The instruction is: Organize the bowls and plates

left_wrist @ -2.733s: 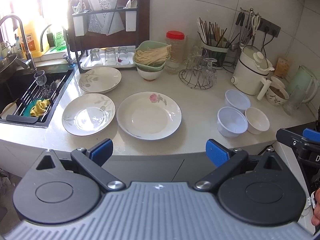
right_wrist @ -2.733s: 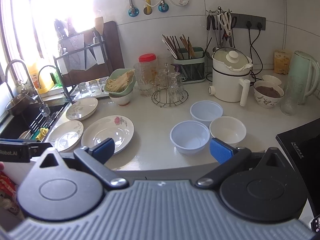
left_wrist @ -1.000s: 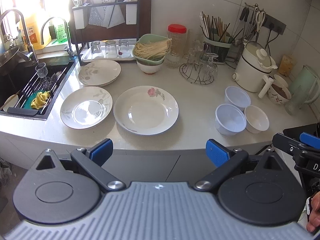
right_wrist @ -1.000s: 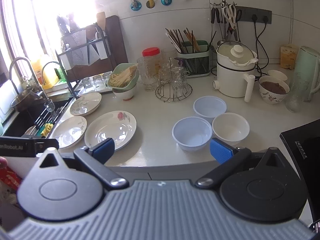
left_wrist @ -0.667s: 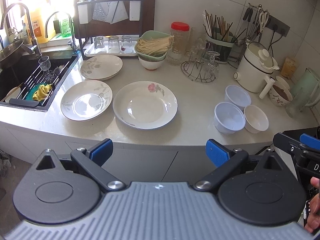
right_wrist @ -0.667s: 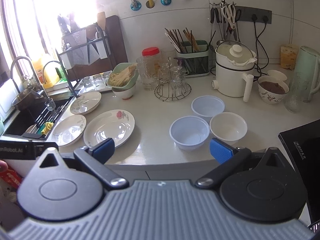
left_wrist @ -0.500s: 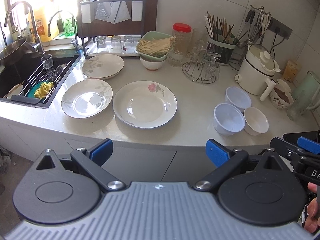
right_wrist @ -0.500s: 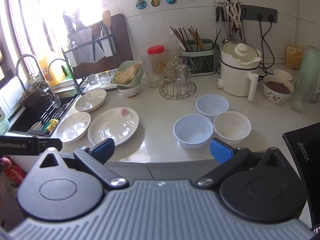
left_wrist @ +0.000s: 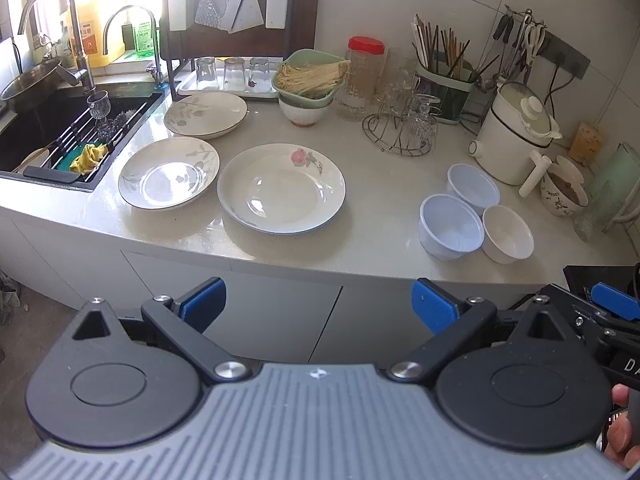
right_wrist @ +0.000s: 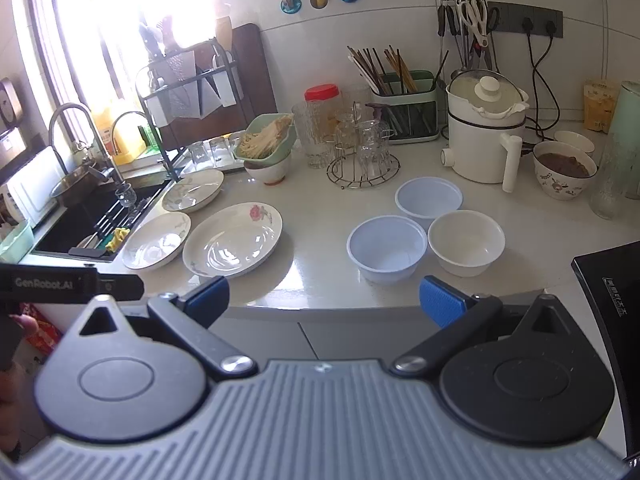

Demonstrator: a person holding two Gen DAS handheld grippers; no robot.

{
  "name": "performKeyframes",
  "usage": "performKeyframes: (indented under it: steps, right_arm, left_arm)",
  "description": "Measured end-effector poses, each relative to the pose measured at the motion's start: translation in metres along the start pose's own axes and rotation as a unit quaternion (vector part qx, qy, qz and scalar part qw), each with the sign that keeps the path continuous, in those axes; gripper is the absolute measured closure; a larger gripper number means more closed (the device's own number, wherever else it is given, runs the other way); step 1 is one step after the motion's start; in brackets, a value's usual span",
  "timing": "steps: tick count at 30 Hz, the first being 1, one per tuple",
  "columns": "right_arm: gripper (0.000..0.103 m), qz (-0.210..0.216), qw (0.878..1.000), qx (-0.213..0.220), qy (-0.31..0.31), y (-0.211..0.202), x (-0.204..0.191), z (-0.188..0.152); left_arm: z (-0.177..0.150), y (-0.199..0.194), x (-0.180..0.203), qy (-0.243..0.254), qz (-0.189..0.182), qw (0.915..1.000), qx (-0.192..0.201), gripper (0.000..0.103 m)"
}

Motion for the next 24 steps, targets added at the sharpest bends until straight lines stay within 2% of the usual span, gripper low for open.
performKeyframes:
  steps: [14,20,24]
  right_arm:
    - [0.0,0.008,1.0,0.007,0.008,0.001,-0.002,-0.002]
    - [0.0,-0.011,1.0,0.011,0.001,0.016,-0.017,0.001]
    - [0.0,-0.022,0.999,0.021,0.021,0.03,-0.032,0.007]
  left_arm:
    - [0.008,0.003,-0.01,0.02,-0.007,0.9998,-0.002,0.002]
    - [0.021,0.028,-0.026,0.022,-0.028,0.9993,-0.011,0.002]
    - [0.041,0.043,-0.046,0.041,-0.039,0.9983,-0.013,0.002]
Point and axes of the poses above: each gripper's, at about its wrist camera, not at the fingertips, and y roughly the way its jaws point, x to its right, z to its top, the point moved 8 cm from there along y, roughly the way its jaws point
